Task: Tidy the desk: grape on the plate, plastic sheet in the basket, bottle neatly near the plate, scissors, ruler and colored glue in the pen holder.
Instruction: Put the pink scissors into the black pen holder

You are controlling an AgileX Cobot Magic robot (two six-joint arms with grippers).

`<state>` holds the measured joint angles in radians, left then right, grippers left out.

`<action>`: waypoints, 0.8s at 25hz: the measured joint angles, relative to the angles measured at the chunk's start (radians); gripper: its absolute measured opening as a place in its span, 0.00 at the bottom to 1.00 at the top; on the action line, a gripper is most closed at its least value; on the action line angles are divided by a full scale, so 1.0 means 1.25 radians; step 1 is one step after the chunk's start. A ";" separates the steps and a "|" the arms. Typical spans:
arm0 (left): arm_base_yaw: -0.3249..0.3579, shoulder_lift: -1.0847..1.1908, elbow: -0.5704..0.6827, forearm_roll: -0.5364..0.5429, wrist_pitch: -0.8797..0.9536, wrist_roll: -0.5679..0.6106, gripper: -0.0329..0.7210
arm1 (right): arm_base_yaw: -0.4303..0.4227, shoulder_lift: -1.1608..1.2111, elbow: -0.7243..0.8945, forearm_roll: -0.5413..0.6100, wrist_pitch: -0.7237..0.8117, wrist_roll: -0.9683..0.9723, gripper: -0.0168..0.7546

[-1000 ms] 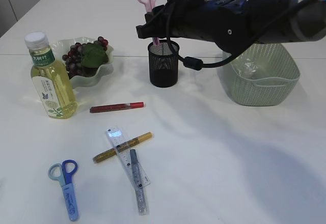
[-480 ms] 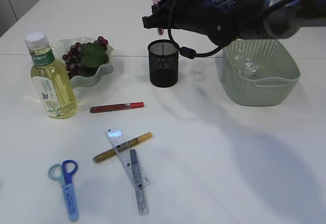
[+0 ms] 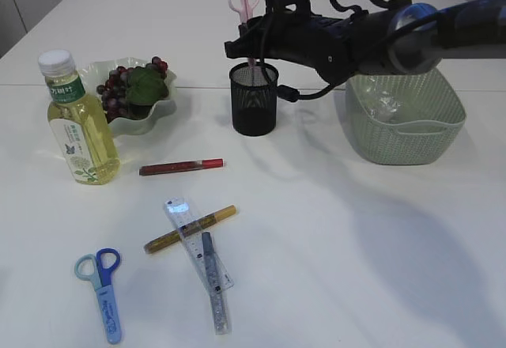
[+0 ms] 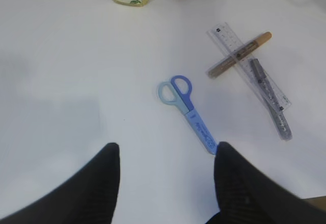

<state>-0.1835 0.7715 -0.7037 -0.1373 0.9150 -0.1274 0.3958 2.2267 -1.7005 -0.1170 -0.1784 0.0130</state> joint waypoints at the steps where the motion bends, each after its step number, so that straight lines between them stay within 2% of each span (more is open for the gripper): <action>1: 0.000 0.000 0.000 0.000 0.000 0.000 0.62 | -0.001 0.002 -0.002 0.000 0.000 0.000 0.25; 20: 0.000 0.000 0.000 0.000 -0.005 0.000 0.62 | -0.005 0.045 -0.007 -0.002 -0.027 -0.003 0.25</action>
<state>-0.1835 0.7715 -0.7037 -0.1373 0.9089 -0.1274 0.3891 2.2829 -1.7089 -0.1193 -0.2121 0.0092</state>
